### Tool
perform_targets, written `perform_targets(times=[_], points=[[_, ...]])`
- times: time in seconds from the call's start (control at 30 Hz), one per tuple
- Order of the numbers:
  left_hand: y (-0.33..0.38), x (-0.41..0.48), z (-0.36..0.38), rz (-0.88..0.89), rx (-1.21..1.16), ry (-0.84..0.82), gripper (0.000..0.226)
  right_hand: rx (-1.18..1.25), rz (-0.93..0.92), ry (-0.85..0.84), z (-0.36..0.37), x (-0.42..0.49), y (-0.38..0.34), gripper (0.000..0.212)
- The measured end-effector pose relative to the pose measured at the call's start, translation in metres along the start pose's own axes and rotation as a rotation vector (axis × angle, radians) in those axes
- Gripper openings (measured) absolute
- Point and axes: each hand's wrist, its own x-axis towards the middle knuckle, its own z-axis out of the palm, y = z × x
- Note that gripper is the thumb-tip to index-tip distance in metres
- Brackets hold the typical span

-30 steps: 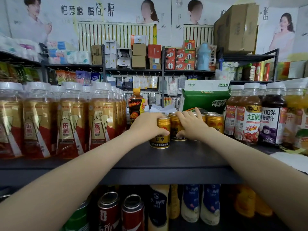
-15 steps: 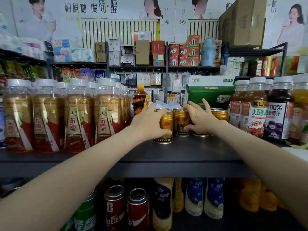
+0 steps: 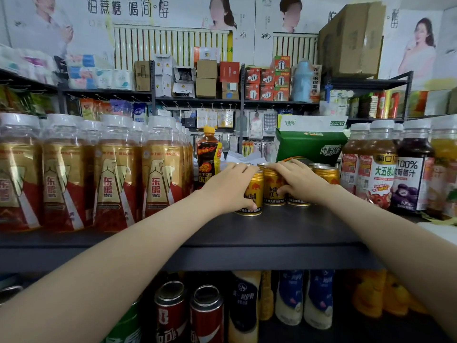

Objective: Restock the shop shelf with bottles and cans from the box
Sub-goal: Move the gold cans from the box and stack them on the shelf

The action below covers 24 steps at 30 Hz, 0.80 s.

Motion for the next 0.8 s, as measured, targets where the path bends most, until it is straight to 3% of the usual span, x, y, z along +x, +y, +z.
perform_targets(times=[0.33,0.5,0.6,0.8], points=[[-0.003,0.0,0.002,0.044,-0.078,0.048,0.081,-0.029,0.207,0.016,-0.002,-0.025,-0.01,0.091],[0.009,-0.008,-0.004,-0.025,-0.126,0.017,0.079,0.192,0.211,0.038,-0.028,-0.047,-0.033,0.062],[0.034,-0.022,-0.008,-0.096,-0.154,0.086,0.072,0.309,0.241,0.096,-0.044,-0.075,-0.053,0.049],[0.092,-0.096,-0.012,-0.329,-0.443,0.256,0.058,0.659,0.233,0.262,-0.062,-0.151,-0.111,0.034]])
